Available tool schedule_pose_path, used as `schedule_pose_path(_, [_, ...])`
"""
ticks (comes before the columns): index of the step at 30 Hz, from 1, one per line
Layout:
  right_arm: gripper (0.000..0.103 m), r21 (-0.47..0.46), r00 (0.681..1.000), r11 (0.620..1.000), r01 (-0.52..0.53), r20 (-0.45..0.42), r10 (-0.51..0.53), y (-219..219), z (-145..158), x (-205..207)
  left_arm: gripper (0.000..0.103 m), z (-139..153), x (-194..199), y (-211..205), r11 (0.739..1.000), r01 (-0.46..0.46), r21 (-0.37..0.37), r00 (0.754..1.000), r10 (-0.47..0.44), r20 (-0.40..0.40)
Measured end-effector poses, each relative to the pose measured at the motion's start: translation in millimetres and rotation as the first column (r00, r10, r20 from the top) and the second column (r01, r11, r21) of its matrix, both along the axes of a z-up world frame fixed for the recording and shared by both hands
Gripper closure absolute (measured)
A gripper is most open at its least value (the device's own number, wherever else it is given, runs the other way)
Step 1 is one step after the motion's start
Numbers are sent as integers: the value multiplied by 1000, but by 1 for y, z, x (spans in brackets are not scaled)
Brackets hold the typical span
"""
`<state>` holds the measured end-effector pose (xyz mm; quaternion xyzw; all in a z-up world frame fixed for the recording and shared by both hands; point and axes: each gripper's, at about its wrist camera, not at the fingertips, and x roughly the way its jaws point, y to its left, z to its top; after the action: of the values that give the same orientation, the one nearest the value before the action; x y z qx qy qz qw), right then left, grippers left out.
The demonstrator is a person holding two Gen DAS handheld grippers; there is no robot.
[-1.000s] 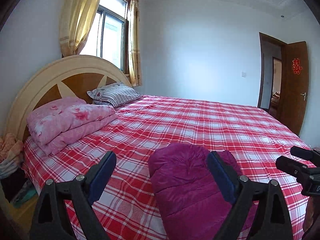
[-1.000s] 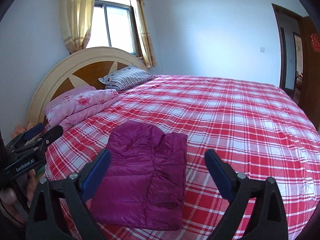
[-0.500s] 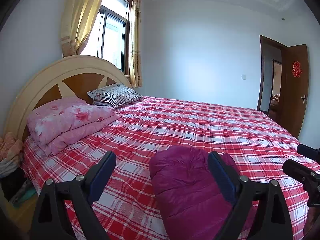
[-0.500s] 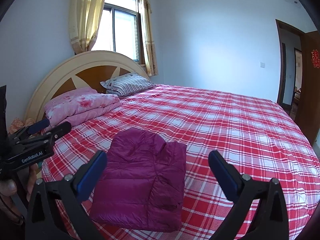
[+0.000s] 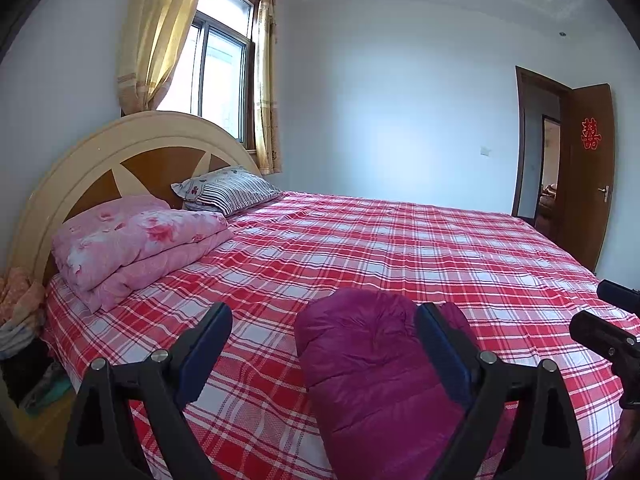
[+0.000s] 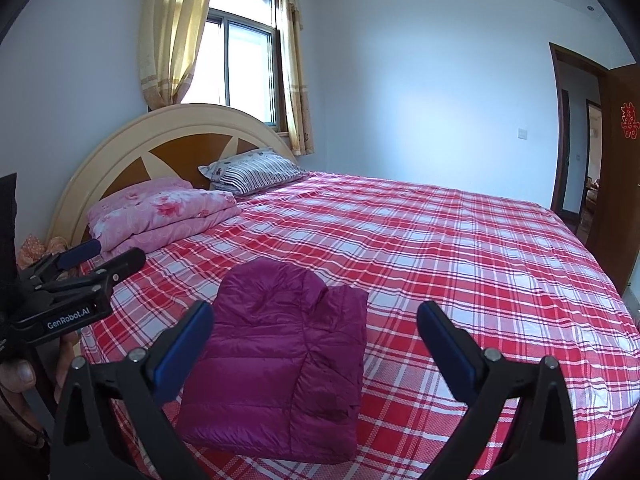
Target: Fold large clothes
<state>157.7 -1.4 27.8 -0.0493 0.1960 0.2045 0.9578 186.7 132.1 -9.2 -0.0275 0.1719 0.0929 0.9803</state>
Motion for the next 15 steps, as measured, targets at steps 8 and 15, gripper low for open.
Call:
schedule_pose_path(8, [0, 0, 1000, 1000, -1, -2, 1, -1, 0, 0, 10, -2, 1, -1, 1000, 3, -2, 1000, -3, -9])
schedule_pose_path(15, [0, -6, 1000, 1000, -5, 2, 5, 2, 0, -1, 10, -1, 2, -1, 1000, 6, -2, 1000, -6, -14])
